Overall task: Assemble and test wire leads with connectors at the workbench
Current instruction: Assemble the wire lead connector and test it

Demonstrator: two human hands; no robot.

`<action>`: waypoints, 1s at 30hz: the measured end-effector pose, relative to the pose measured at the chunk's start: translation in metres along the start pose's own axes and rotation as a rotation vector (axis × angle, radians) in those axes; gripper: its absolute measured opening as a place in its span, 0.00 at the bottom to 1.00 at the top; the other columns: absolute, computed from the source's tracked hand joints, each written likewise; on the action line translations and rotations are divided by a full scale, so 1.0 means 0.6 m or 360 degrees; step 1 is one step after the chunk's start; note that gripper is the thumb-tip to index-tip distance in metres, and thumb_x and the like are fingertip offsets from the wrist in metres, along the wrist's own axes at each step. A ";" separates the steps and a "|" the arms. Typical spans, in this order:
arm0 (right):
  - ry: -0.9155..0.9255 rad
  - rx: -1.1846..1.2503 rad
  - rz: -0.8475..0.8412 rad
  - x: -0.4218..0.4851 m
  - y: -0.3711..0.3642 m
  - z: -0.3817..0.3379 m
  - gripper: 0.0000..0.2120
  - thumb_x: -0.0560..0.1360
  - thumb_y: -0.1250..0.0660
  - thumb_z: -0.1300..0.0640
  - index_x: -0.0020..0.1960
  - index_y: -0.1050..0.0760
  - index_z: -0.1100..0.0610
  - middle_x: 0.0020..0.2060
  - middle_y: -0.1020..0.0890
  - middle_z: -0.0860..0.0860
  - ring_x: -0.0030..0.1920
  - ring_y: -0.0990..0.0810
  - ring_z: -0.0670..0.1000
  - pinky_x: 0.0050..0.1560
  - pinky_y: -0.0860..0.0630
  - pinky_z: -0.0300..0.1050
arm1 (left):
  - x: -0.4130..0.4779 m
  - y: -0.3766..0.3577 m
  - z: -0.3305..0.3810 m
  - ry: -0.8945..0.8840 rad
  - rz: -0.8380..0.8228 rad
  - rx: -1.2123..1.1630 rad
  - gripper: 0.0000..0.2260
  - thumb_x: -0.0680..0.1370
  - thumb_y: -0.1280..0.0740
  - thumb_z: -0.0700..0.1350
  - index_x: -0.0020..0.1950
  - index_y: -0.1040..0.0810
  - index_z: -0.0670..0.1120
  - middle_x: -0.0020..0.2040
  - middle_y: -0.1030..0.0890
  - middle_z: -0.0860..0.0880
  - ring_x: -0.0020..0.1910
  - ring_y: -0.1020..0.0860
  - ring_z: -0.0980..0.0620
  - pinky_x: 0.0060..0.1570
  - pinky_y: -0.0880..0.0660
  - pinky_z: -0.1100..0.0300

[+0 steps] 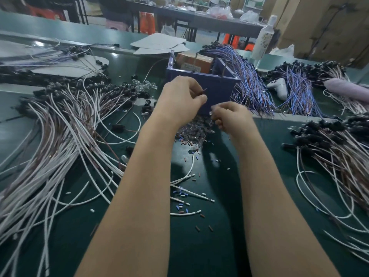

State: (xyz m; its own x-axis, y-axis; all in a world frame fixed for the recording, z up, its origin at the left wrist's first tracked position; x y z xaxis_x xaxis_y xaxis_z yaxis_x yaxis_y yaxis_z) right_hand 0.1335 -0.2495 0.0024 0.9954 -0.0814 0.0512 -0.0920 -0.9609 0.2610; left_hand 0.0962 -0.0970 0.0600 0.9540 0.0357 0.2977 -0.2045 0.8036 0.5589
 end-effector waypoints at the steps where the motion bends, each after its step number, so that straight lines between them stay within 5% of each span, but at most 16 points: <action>1: 0.0024 -0.0183 -0.0123 -0.003 -0.017 -0.002 0.07 0.76 0.37 0.64 0.42 0.23 0.56 0.32 0.23 0.50 0.29 0.30 0.44 0.26 0.33 0.31 | 0.000 -0.002 -0.001 0.0006 0.0009 -0.0007 0.04 0.76 0.32 0.45 0.49 0.21 0.47 0.43 0.19 0.50 0.43 0.22 0.52 0.45 0.29 0.62; 3: 0.0065 -0.0528 -0.0237 -0.004 -0.029 -0.007 0.08 0.75 0.35 0.63 0.48 0.20 0.53 0.36 0.21 0.48 0.33 0.27 0.44 0.33 0.30 0.34 | -0.002 -0.007 -0.004 0.0013 0.0002 -0.0033 0.04 0.76 0.31 0.43 0.49 0.23 0.48 0.43 0.19 0.50 0.44 0.21 0.51 0.46 0.27 0.61; 7: -0.0113 -0.1156 0.0057 0.009 0.028 0.011 0.13 0.74 0.35 0.62 0.57 0.21 0.53 0.50 0.20 0.52 0.52 0.21 0.55 0.55 0.24 0.48 | -0.002 -0.008 -0.010 0.0020 -0.0023 -0.0115 0.06 0.75 0.30 0.42 0.47 0.27 0.48 0.46 0.18 0.49 0.49 0.20 0.50 0.55 0.24 0.54; 10: -0.0369 -0.1343 0.0032 0.009 0.041 0.040 0.13 0.74 0.37 0.64 0.57 0.21 0.57 0.58 0.22 0.58 0.57 0.23 0.59 0.56 0.26 0.46 | -0.002 -0.011 -0.013 0.0022 -0.0049 -0.0172 0.09 0.74 0.31 0.40 0.43 0.28 0.51 0.48 0.17 0.47 0.51 0.20 0.50 0.57 0.24 0.52; 16: -0.0274 -0.1119 0.0096 0.009 0.038 0.026 0.10 0.75 0.37 0.65 0.54 0.20 0.62 0.50 0.19 0.59 0.51 0.21 0.57 0.53 0.24 0.45 | 0.002 -0.009 -0.023 0.0038 -0.0067 -0.0281 0.12 0.75 0.31 0.38 0.41 0.30 0.53 0.50 0.17 0.46 0.52 0.19 0.49 0.58 0.25 0.50; 19: -0.0003 -0.0324 0.0044 -0.009 0.027 -0.028 0.05 0.74 0.33 0.68 0.49 0.21 0.64 0.38 0.19 0.55 0.38 0.20 0.50 0.44 0.20 0.41 | 0.004 -0.009 -0.026 0.0045 -0.0069 -0.0325 0.12 0.75 0.31 0.37 0.41 0.30 0.53 0.50 0.17 0.45 0.53 0.19 0.48 0.59 0.25 0.49; 22: 0.0174 0.0293 -0.0139 -0.029 0.014 -0.089 0.05 0.73 0.32 0.70 0.44 0.21 0.61 0.39 0.18 0.56 0.39 0.17 0.49 0.43 0.20 0.36 | 0.005 -0.009 -0.027 0.0046 -0.0068 -0.0328 0.12 0.74 0.32 0.37 0.40 0.30 0.53 0.50 0.17 0.45 0.53 0.19 0.48 0.58 0.24 0.49; 30: 0.0586 -0.0338 -0.0153 -0.052 0.004 -0.140 0.04 0.72 0.29 0.65 0.44 0.20 0.57 0.39 0.16 0.54 0.42 0.17 0.50 0.51 0.19 0.45 | 0.004 -0.008 -0.024 0.0020 -0.0065 -0.0265 0.08 0.75 0.32 0.37 0.45 0.28 0.48 0.49 0.17 0.45 0.51 0.19 0.47 0.57 0.24 0.50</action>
State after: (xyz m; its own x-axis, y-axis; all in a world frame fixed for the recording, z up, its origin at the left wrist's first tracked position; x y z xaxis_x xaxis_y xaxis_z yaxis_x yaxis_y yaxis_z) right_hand 0.0998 -0.2271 0.0827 0.9269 0.1426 0.3471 -0.0411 -0.8808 0.4717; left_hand 0.1027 -0.0924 0.0468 0.9637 0.0079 0.2670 -0.1275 0.8919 0.4338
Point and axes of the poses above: each hand's wrist, its own x-axis towards the middle knuckle, its own y-axis out of the back of the hand, z = x × y, the point moved 6 cm from there along x, towards the middle knuckle
